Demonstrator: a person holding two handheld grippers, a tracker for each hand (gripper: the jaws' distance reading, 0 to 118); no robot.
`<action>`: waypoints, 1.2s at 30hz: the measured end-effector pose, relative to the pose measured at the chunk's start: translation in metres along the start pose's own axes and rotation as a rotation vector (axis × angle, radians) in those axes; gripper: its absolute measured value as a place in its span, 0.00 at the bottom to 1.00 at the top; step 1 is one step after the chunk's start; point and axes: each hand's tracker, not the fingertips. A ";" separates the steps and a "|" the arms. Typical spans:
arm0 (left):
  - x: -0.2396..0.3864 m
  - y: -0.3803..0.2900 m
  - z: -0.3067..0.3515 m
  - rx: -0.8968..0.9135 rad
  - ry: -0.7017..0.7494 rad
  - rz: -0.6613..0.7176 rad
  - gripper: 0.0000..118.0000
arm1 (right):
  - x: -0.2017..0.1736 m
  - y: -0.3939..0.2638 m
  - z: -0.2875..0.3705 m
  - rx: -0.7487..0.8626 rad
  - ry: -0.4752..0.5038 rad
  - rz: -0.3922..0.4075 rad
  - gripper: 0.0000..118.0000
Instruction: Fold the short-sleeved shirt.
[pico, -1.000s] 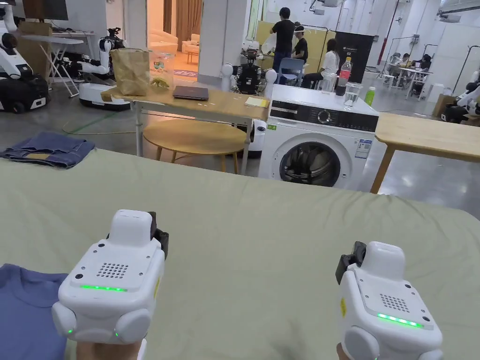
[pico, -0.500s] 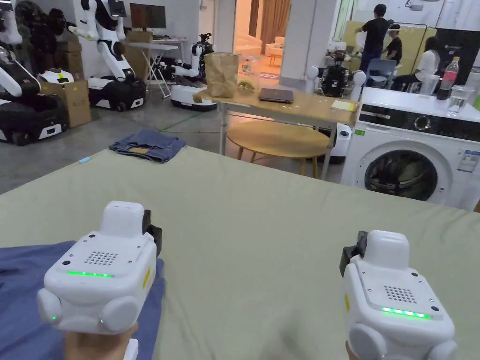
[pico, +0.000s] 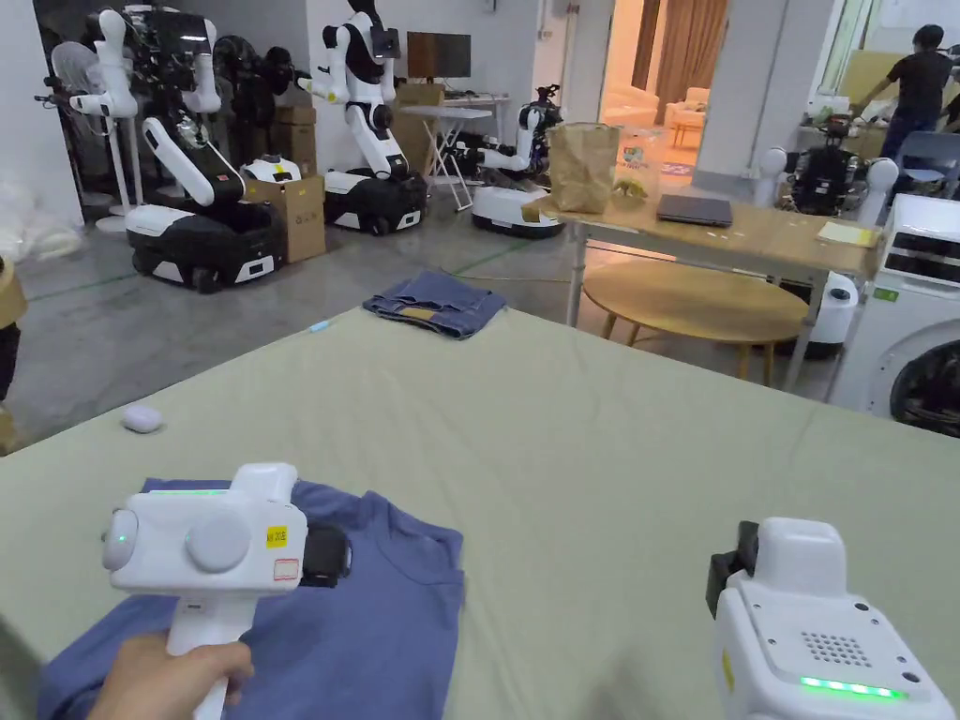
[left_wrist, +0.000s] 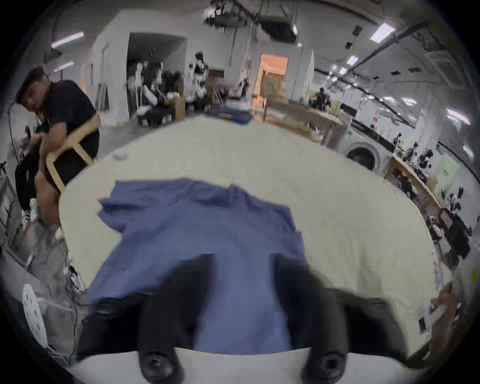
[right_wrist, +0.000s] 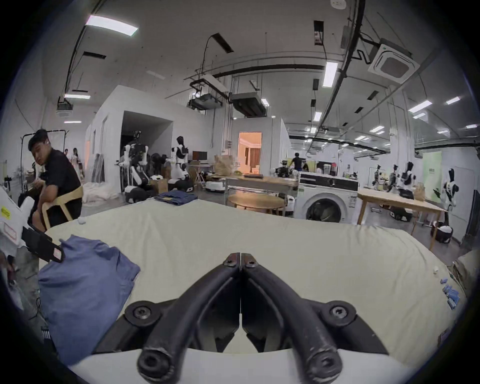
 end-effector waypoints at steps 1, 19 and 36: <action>0.000 0.000 -0.007 -0.024 -0.016 0.002 0.70 | 0.001 -0.001 -0.001 -0.006 -0.001 0.002 0.00; 0.061 -0.048 -0.093 -0.178 0.123 -0.245 0.12 | 0.025 -0.017 -0.003 -0.076 -0.036 0.012 0.00; 0.048 0.029 -0.015 0.125 -0.024 -0.127 0.00 | 0.066 -0.013 0.010 -0.054 -0.085 -0.001 0.00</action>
